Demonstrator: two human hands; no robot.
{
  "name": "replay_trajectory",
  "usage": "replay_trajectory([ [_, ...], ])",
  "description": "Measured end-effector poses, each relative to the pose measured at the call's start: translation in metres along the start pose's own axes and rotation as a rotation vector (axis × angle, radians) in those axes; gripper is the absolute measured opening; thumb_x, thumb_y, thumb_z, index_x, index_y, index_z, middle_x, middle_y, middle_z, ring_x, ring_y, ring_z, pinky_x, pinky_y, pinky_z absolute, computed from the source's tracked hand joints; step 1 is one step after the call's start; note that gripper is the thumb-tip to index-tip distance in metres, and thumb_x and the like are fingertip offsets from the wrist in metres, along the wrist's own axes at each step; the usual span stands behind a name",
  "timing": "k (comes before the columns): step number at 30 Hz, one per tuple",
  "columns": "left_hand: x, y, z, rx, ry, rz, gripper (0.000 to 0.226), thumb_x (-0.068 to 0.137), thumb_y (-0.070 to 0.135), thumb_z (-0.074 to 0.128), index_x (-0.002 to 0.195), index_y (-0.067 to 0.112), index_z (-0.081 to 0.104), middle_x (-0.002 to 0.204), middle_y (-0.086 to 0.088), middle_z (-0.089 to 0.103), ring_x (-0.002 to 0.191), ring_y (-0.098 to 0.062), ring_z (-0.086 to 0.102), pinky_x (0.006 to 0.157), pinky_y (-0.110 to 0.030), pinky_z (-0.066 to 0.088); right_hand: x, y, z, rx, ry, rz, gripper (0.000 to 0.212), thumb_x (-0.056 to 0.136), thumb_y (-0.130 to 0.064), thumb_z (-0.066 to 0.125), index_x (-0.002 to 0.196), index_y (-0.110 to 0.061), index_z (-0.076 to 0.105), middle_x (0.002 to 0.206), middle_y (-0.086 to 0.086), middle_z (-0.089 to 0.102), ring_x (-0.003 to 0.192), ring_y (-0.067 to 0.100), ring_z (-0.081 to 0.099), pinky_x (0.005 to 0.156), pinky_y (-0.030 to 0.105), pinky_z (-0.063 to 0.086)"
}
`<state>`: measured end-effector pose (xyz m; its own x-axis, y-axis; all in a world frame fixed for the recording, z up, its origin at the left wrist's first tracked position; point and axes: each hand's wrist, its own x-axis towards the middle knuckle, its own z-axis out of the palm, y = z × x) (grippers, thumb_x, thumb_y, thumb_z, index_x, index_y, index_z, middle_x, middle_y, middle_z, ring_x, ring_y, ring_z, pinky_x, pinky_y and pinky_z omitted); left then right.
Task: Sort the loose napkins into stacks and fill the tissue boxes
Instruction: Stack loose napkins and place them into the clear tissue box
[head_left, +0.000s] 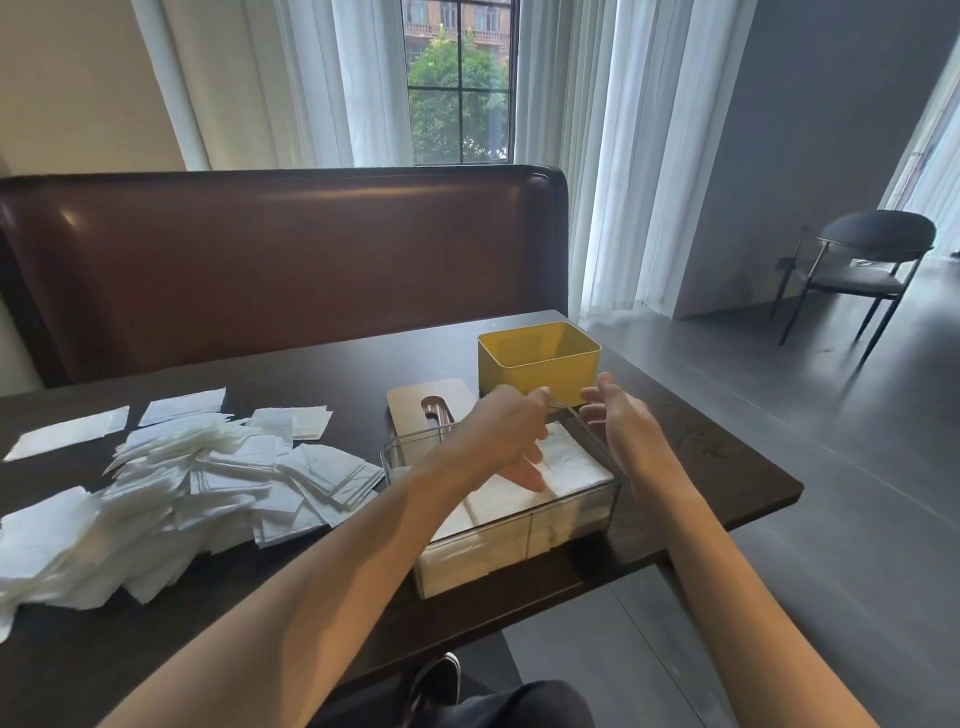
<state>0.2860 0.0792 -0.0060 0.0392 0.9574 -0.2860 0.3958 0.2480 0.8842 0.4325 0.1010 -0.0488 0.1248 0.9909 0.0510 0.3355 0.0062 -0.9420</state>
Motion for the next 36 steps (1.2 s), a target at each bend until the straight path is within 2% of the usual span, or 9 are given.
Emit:
replay_trajectory([
  [4, -0.001, -0.004, 0.008, 0.101, -0.062, 0.007, 0.044, 0.107, 0.037, 0.043, 0.122, -0.001, 0.059, 0.105, -0.016, 0.071, 0.087, -0.031, 0.073, 0.076, -0.038, 0.062, -0.008, -0.012, 0.0, 0.016, 0.071, -0.126, 0.047, 0.106, -0.049, 0.023, 0.106, -0.025, 0.063, 0.111, -0.002, 0.064, 0.107, 0.017, 0.058, 0.092, 0.038, 0.042],
  [7, -0.007, -0.007, 0.008, 0.041, -0.085, -0.122, 0.058, 0.107, 0.051, 0.032, 0.124, 0.003, 0.059, 0.099, -0.014, 0.07, 0.079, -0.024, 0.071, 0.065, -0.027, 0.058, -0.011, -0.019, 0.001, 0.06, 0.075, -0.135, 0.046, 0.106, -0.047, 0.025, 0.098, -0.027, 0.066, 0.11, -0.001, 0.066, 0.105, 0.016, 0.06, 0.094, 0.037, 0.044],
  [10, -0.008, -0.002, 0.002, -0.034, -0.117, -0.115, 0.067, 0.106, 0.056, 0.027, 0.13, 0.001, 0.055, 0.119, -0.022, 0.067, 0.091, -0.031, 0.072, 0.064, -0.031, 0.061, -0.015, -0.024, 0.002, 0.074, 0.073, -0.154, 0.044, 0.106, -0.045, 0.027, 0.093, -0.028, 0.065, 0.103, -0.005, 0.067, 0.099, 0.011, 0.061, 0.093, 0.034, 0.045],
  [13, -0.016, 0.007, -0.01, -0.168, 0.002, -0.028, 0.066, 0.106, 0.054, 0.025, 0.127, 0.001, 0.058, 0.119, -0.018, 0.067, 0.098, -0.034, 0.069, 0.062, -0.034, 0.06, -0.024, -0.031, 0.007, 0.129, 0.093, -0.189, 0.044, 0.107, -0.041, 0.029, 0.09, -0.026, 0.067, 0.096, -0.009, 0.068, 0.093, 0.004, 0.062, 0.084, 0.024, 0.045],
  [21, -0.046, -0.021, -0.056, -0.444, 0.317, 0.333, 0.056, 0.109, 0.044, 0.024, 0.102, 0.012, 0.069, 0.104, -0.005, 0.074, 0.094, -0.021, 0.072, 0.083, -0.034, 0.06, -0.06, -0.064, 0.051, 0.273, 0.059, -0.268, 0.044, 0.107, -0.036, 0.03, 0.086, -0.03, 0.069, 0.088, -0.019, 0.07, 0.085, 0.0, 0.067, 0.074, 0.011, 0.047],
  [24, -0.06, -0.038, -0.078, -0.511, 0.38, 0.371, 0.056, 0.109, 0.043, 0.026, 0.096, 0.012, 0.071, 0.1, -0.006, 0.076, 0.091, -0.022, 0.074, 0.083, -0.039, 0.058, -0.074, -0.077, 0.078, 0.324, -0.015, -0.309, 0.042, 0.107, -0.032, 0.033, 0.088, -0.026, 0.071, 0.085, -0.019, 0.073, 0.086, 0.001, 0.069, 0.071, 0.009, 0.05],
  [29, -0.085, -0.068, -0.121, -0.538, 0.525, 0.413, 0.055, 0.109, 0.037, 0.026, 0.093, 0.01, 0.072, 0.095, -0.008, 0.077, 0.087, -0.019, 0.074, 0.081, -0.036, 0.058, -0.102, -0.097, 0.138, 0.337, -0.192, -0.346, 0.031, 0.104, -0.036, 0.041, 0.106, -0.024, 0.07, 0.105, -0.01, 0.071, 0.099, 0.005, 0.068, 0.087, 0.018, 0.053],
  [33, -0.092, -0.1, -0.159, -0.523, 0.642, 0.363, 0.055, 0.11, 0.037, 0.025, 0.1, 0.008, 0.071, 0.101, -0.007, 0.076, 0.091, -0.02, 0.074, 0.086, -0.037, 0.056, -0.115, -0.107, 0.186, 0.404, -0.317, -0.273, 0.027, 0.105, -0.032, 0.04, 0.091, -0.039, 0.062, 0.094, -0.022, 0.065, 0.094, 0.001, 0.066, 0.079, 0.011, 0.05],
  [36, -0.094, -0.127, -0.187, -0.532, 0.719, 0.302, 0.056, 0.11, 0.038, 0.025, 0.1, 0.008, 0.071, 0.103, -0.007, 0.075, 0.093, -0.019, 0.073, 0.088, -0.036, 0.055, -0.115, -0.108, 0.221, 0.363, -0.349, -0.226, 0.026, 0.105, -0.031, 0.04, 0.089, -0.034, 0.06, 0.094, -0.017, 0.063, 0.098, 0.005, 0.062, 0.087, 0.022, 0.048],
])
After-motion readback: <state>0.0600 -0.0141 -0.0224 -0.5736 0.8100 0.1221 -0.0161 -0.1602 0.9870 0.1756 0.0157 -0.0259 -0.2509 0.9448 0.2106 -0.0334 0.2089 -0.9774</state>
